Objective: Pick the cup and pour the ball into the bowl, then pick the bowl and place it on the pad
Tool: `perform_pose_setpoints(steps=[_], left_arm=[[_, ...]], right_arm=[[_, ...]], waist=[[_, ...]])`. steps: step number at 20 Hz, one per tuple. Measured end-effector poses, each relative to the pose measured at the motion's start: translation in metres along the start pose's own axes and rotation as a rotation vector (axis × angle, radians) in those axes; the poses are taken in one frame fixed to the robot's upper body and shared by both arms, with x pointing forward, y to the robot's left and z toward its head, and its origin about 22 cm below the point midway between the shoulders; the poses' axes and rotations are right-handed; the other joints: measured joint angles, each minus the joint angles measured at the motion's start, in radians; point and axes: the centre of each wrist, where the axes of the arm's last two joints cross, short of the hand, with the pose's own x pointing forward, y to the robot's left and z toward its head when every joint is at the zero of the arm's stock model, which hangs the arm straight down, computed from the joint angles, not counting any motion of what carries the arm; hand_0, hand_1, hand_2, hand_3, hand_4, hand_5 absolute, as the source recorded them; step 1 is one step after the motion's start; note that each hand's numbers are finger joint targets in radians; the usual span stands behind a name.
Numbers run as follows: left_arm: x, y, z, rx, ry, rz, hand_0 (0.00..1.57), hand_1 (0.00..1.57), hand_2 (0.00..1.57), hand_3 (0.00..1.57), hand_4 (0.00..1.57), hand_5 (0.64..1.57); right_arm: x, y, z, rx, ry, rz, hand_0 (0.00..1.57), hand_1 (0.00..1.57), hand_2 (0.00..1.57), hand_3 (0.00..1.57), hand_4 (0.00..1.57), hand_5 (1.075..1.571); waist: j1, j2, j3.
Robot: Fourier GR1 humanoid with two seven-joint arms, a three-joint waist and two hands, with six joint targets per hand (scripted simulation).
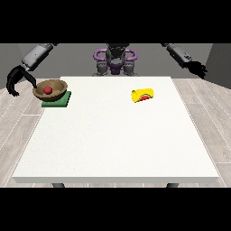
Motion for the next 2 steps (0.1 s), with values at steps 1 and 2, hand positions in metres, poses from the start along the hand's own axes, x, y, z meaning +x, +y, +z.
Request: perform_pose_setpoints(steps=[1,2], left_arm=[[-0.0013,0.0011,0.0032,-0.002,0.023,0.002,0.0,0.0,0.0,0.0,0.88,1.213],[-0.0063,-0.0006,0.0087,0.0,0.046,-0.002,0.0,0.0,0.0,0.0,0.88,1.213]], right_arm=[[-0.0002,0.0019,-0.0001,0.014,0.008,-0.008,0.0,0.0,0.42,0.32,0.27,1.315],[0.0019,0.009,-0.0009,0.043,-0.003,-0.028,0.0,0.0,0.1,0.37,0.5,1.371]], waist=[[-0.001,-0.021,-0.0001],[-0.008,-0.042,-0.0006]])
